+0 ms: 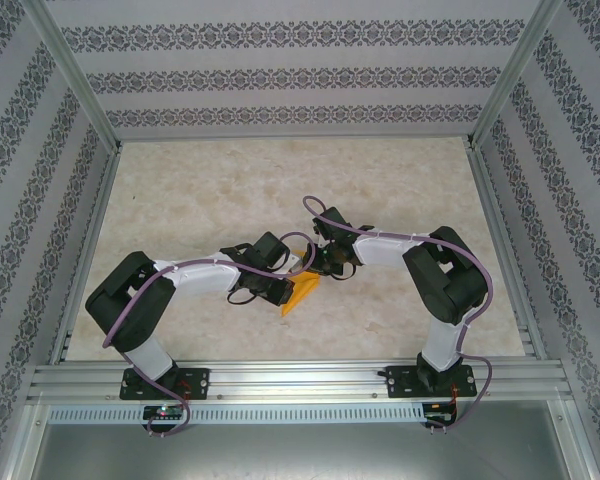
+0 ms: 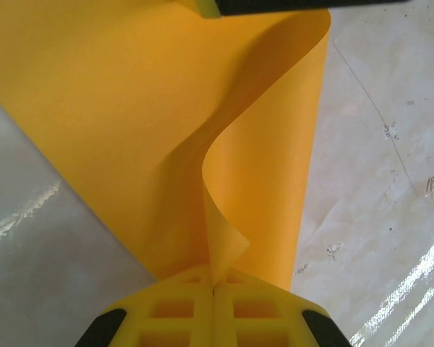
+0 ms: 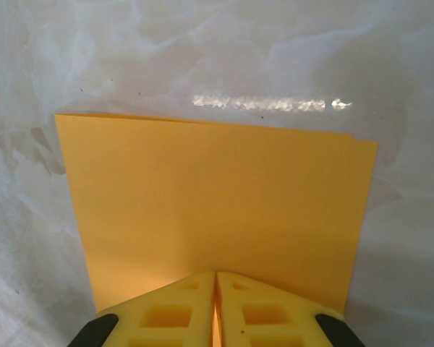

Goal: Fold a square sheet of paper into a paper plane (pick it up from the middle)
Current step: Third fold the triangle at the center of the table.

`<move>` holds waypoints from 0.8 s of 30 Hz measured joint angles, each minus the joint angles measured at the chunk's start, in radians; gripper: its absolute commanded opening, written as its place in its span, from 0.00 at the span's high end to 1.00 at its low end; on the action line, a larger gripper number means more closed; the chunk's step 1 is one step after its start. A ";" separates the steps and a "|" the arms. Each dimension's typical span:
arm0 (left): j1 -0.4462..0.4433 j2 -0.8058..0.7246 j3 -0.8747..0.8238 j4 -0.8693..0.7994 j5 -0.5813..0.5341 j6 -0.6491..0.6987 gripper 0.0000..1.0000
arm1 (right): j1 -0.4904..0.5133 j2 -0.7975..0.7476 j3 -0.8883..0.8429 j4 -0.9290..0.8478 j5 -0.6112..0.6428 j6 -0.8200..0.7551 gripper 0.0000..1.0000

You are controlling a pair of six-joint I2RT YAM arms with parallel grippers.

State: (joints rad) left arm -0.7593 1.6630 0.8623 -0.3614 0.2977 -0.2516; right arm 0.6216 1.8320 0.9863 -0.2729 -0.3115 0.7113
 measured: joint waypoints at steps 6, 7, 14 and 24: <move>0.000 0.000 0.001 0.000 0.000 0.000 0.96 | 0.000 0.000 -0.001 0.002 0.000 0.000 0.89; 0.000 0.000 0.001 0.000 0.000 0.000 0.96 | 0.000 0.000 -0.001 0.002 0.000 0.000 0.89; 0.000 0.000 0.001 0.000 -0.012 0.000 0.95 | 0.000 0.000 -0.002 0.004 0.000 0.000 0.89; 0.000 0.000 0.001 0.000 -0.019 0.000 0.94 | 0.000 0.000 -0.007 0.012 0.000 0.001 0.89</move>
State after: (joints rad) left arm -0.7593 1.6630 0.8631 -0.3611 0.2790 -0.2516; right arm 0.6216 1.8320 0.9794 -0.2607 -0.3119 0.7120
